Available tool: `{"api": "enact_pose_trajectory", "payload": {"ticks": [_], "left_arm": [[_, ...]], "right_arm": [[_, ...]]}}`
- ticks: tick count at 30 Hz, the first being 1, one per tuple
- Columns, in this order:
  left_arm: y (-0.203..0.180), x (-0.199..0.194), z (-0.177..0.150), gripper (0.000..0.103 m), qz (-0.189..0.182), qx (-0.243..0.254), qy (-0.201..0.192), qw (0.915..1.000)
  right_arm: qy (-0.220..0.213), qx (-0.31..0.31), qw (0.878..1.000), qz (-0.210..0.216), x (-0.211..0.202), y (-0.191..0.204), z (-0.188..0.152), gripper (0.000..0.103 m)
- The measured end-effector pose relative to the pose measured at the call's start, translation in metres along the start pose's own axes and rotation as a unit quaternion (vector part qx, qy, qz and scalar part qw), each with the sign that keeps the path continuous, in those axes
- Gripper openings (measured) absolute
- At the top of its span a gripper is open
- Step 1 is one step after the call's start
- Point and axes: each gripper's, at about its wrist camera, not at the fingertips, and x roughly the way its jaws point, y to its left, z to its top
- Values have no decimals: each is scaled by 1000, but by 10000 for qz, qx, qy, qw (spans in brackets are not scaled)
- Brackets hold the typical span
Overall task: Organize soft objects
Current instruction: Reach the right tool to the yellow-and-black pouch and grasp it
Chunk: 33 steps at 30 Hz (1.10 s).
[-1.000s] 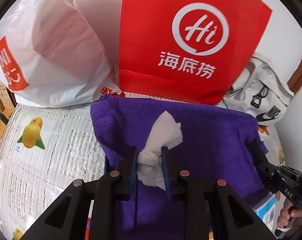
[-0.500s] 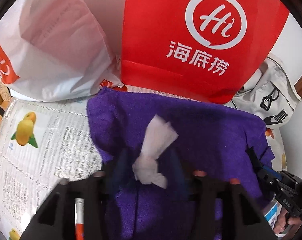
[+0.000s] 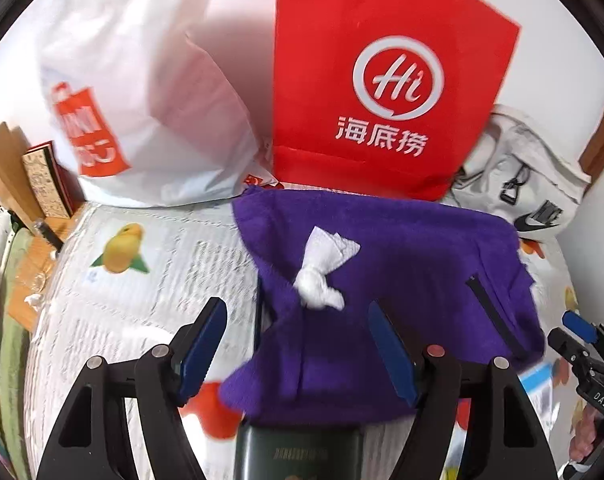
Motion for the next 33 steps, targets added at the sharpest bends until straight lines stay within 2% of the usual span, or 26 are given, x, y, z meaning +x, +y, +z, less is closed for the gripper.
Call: {"api": "enact_pose_trajectory", "payload": {"ticks": [3, 7, 10, 15, 20, 27, 31, 33], "left_arm": [[7, -27, -16, 72, -245, -37, -217, 9995], [11, -52, -39, 72, -218, 18, -257, 9994], [14, -68, -59, 72, -55, 54, -184, 9998], [26, -89, -96, 72, -59, -34, -97, 9999], [30, -102, -134, 72, -254, 16, 15, 9997], [35, -110, -177, 74, -528, 51, 143, 9985], [45, -106, -200, 74, -581, -55, 253, 9980], [49, -104, -208, 74, -603, -79, 305, 9977]], "right_arm": [[-44, 97, 9999, 74, -20, 7, -14, 72], [-258, 69, 9992, 284, -54, 17, -37, 72], [-343, 91, 9980, 520, -77, 31, -61, 72], [-359, -95, 9975, 601, -96, 59, -99, 72], [-294, -221, 9973, 641, -104, 81, -135, 72], [-379, -556, 9964, 512, -101, 106, -164, 72], [-347, -793, 9960, 206, -86, 118, -172, 72], [-361, -871, 9955, 109, -79, 121, -174, 66]]}}
